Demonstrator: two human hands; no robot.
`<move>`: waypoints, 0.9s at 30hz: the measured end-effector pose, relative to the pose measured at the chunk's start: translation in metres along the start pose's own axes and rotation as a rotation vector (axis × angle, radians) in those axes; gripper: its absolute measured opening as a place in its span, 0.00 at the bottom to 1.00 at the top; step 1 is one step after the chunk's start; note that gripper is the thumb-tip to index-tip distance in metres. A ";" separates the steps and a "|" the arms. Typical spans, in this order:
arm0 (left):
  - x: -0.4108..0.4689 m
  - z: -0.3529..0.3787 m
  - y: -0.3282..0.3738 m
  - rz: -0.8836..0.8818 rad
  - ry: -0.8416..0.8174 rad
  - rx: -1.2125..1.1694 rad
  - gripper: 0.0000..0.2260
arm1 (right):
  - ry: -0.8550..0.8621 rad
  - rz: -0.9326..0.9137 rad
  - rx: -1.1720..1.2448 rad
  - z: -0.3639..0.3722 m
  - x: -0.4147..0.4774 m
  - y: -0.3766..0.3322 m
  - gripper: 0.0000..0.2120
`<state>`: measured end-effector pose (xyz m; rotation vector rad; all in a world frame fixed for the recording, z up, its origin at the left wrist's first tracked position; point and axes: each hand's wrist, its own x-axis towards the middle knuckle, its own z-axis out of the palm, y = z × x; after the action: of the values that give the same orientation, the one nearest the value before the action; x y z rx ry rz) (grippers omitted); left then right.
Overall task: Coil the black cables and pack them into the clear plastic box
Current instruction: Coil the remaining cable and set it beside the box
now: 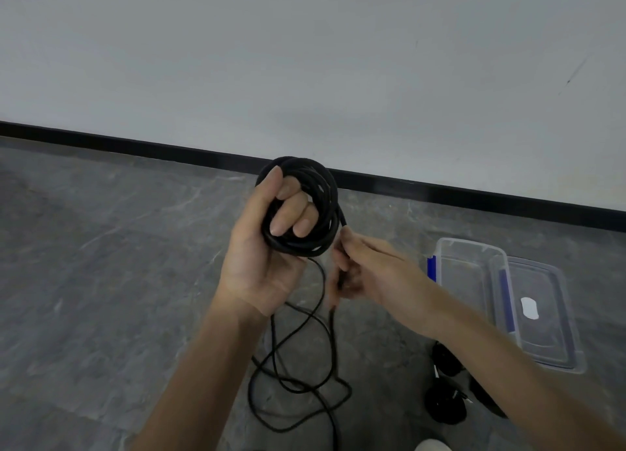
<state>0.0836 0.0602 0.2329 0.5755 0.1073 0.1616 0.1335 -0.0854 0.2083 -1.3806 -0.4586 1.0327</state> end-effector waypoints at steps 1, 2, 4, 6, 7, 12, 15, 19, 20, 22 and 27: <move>0.000 0.001 0.001 0.018 0.016 0.004 0.13 | 0.013 0.020 -0.022 0.000 -0.001 -0.002 0.18; 0.000 0.001 0.001 0.038 0.039 0.004 0.13 | 0.026 0.035 -0.052 0.001 -0.002 -0.002 0.18; 0.000 0.003 0.002 0.079 0.108 0.022 0.12 | 0.042 0.059 -0.124 0.003 -0.003 -0.003 0.16; 0.001 0.003 0.004 0.128 0.170 0.048 0.10 | 0.034 0.100 -0.208 0.007 -0.003 -0.001 0.14; 0.002 0.003 0.005 0.157 0.203 0.077 0.10 | 0.018 0.125 -0.270 0.010 -0.003 0.001 0.13; 0.004 -0.008 0.007 0.273 0.397 0.382 0.09 | -0.035 0.116 -0.530 0.028 -0.005 0.003 0.14; 0.004 -0.005 -0.001 0.308 0.471 0.487 0.11 | -0.030 0.043 -0.655 0.031 -0.004 0.003 0.18; 0.004 -0.003 -0.013 0.369 0.509 0.748 0.15 | -0.033 -0.024 -0.751 0.038 -0.006 0.005 0.19; 0.004 -0.004 -0.016 0.376 0.495 0.836 0.17 | -0.034 -0.036 -0.750 0.039 -0.007 0.005 0.19; 0.003 -0.007 -0.019 0.387 0.453 1.003 0.18 | -0.023 -0.054 -0.739 0.036 -0.007 0.004 0.18; 0.007 -0.018 -0.020 0.315 0.351 1.277 0.19 | 0.054 -0.120 -0.764 0.022 -0.010 -0.001 0.16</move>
<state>0.0900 0.0542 0.2060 1.8391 0.4760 0.5093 0.1113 -0.0806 0.2160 -2.0138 -0.9455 0.7372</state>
